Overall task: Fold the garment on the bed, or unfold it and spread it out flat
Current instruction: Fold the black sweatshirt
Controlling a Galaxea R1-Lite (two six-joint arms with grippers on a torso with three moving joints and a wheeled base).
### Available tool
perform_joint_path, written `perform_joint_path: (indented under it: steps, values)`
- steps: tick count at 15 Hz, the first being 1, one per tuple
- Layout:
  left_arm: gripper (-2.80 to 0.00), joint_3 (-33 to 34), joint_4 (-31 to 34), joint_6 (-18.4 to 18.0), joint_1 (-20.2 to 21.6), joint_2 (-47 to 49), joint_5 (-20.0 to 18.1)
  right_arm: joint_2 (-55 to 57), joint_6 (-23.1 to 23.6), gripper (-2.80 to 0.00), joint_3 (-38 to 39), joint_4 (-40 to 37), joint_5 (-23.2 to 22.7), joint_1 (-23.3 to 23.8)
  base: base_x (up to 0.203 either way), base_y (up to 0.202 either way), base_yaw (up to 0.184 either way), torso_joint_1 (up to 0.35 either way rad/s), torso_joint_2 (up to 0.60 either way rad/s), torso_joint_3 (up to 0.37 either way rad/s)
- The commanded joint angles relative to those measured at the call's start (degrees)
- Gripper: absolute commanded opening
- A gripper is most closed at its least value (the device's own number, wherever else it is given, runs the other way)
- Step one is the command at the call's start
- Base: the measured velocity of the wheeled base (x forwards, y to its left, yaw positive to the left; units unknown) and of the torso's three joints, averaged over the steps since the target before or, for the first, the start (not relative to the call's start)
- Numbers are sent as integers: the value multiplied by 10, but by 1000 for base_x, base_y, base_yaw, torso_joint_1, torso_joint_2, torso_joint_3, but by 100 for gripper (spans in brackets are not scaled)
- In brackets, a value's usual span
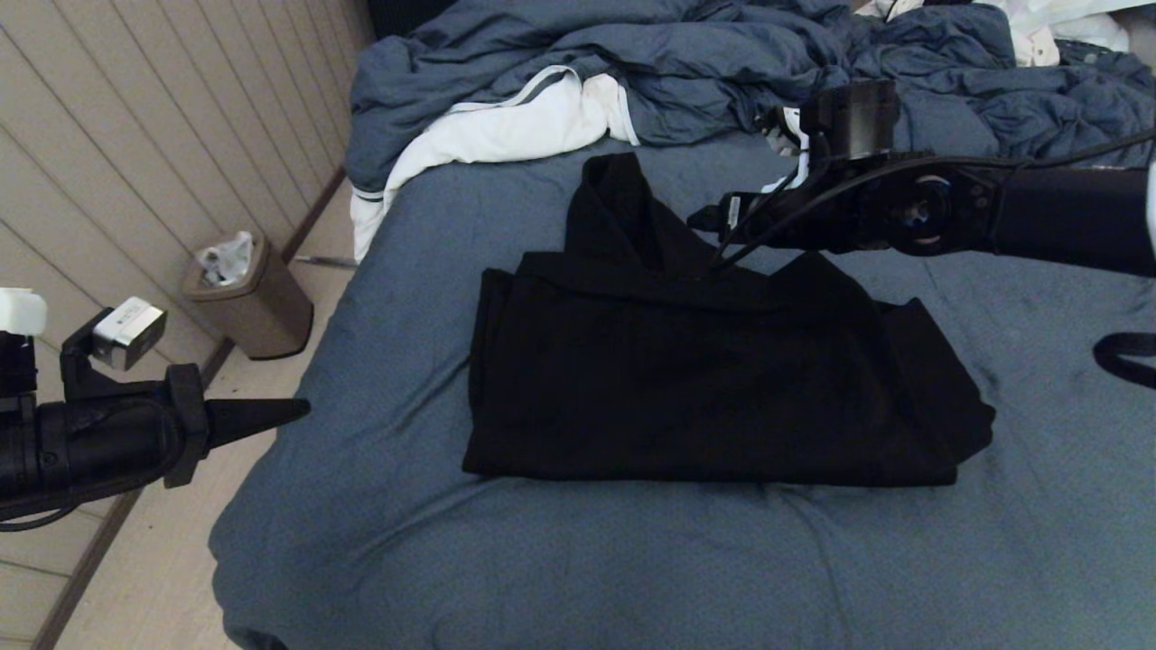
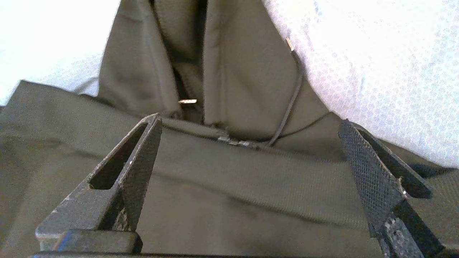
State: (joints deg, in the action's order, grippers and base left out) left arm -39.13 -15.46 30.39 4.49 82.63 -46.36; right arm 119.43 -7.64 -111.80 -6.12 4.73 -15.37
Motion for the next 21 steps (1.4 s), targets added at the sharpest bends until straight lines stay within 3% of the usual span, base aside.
perform_joint_path:
  steps: [1, 2, 7, 12, 16, 19, 21]
  values:
    - [-280, 1, -1, 2, 0, 2, -3, 12, 5, -212, 1, 10, 1, -1, 0, 0, 0, 0, 0, 0]
    - [-280, 1, -1, 2, 0, 2, -3, 13, 8, -280, 0, 17, -2, -2, 0, 0, 0, 0, 0, 0]
    - [-280, 7, -1, 2, -5, -1, -3, 54, 8, -280, 0, 131, 9, -10, 0, 0, 0, 0, 0, 0]
    - [-280, 28, -5, 1, -19, -6, -2, 79, 6, -280, 0, 144, 32, -11, 0, 0, 0, 0, 0, 0]
    - [-280, 24, -42, 0, -19, 37, 3, 117, 14, -280, 5, 221, 61, -11, 0, 0, 0, 0, 0, 0]
    - [-280, -60, -55, 3, -25, 90, 16, 131, 15, -280, 4, 247, 69, -12, 0, 0, 0, 0, 0, 0]
    - [-280, -132, -44, 4, -61, 123, 52, 138, 13, -280, 0, 247, 67, -12, 0, 0, 0, 0, 0, 0]
